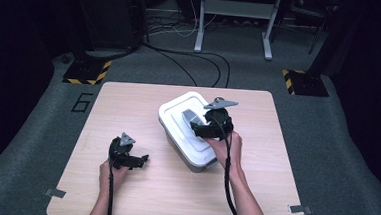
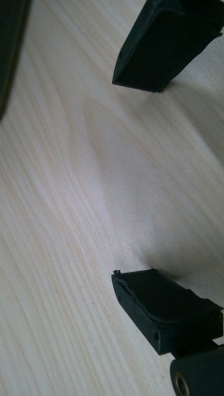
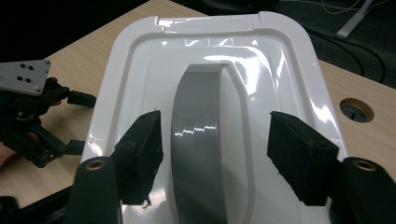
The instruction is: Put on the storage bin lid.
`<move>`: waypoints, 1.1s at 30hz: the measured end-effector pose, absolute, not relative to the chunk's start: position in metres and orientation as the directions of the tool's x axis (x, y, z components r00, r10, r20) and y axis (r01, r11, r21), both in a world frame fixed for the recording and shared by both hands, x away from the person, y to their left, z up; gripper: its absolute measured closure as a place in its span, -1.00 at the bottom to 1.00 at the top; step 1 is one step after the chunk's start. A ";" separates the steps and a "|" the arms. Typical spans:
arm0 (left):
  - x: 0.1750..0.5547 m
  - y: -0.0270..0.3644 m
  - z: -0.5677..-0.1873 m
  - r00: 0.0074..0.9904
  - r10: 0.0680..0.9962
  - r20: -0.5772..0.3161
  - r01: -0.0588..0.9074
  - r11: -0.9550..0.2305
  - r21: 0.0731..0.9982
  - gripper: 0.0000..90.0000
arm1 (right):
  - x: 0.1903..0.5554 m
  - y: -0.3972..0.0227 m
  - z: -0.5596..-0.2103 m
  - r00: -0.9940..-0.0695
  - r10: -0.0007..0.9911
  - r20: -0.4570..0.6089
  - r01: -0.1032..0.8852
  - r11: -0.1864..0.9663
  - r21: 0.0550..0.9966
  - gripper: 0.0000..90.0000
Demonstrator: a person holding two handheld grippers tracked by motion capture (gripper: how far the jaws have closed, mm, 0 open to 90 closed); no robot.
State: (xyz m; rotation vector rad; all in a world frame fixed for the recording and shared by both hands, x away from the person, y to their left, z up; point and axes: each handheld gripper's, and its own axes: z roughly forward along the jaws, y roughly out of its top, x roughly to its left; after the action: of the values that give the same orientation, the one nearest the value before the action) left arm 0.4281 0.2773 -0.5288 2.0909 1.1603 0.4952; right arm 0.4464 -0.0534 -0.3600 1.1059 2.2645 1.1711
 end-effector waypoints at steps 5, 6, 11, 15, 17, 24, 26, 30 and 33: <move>0.428 0.278 -0.528 0.534 0.846 0.006 0.587 -0.376 0.717 -0.88 | 0.444 -0.064 -0.356 -0.624 0.780 0.045 0.482 0.338 0.808 -0.60; 0.428 0.278 -0.529 0.531 0.847 0.002 0.588 -0.371 0.719 -0.88 | 0.444 -0.067 -0.355 -0.621 0.783 0.048 0.483 0.334 0.809 -0.66; 0.428 0.278 -0.528 0.533 0.846 0.007 0.587 -0.376 0.717 -0.88 | 0.444 -0.086 -0.354 -0.598 0.800 0.057 0.499 0.315 0.808 -0.92; 0.428 0.278 -0.528 0.533 0.846 0.006 0.587 -0.376 0.717 -0.88 | 0.443 -0.104 -0.353 -0.571 0.818 0.072 0.517 0.291 0.805 -0.99; 0.428 0.278 -0.528 0.533 0.846 0.006 0.587 -0.376 0.717 -0.88 | 0.442 -0.114 -0.353 -0.559 0.826 0.074 0.521 0.280 0.806 -0.99; 0.428 0.278 -0.528 0.533 0.846 0.006 0.587 -0.376 0.717 -0.88 | 0.439 -0.145 -0.357 -0.513 0.855 0.077 0.538 0.250 0.805 -1.00; 0.428 0.278 -0.528 0.534 0.846 0.006 0.587 -0.376 0.717 -0.88 | 0.438 -0.153 -0.360 -0.500 0.863 0.076 0.544 0.244 0.803 -1.00; 0.428 0.278 -0.528 0.533 0.846 0.006 0.587 -0.376 0.717 -0.88 | 0.434 -0.170 -0.366 -0.476 0.877 0.064 0.550 0.241 0.800 -1.00; 0.428 0.278 -0.528 0.533 0.846 0.006 0.587 -0.376 0.717 -0.88 | 0.431 -0.182 -0.374 -0.459 0.886 0.068 0.558 0.228 0.798 -1.00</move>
State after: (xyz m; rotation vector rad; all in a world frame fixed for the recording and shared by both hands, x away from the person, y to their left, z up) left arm 0.4283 0.2777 -0.5284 2.1015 1.1555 0.4963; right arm 0.4311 -0.1821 -0.3739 1.3299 2.1061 1.1087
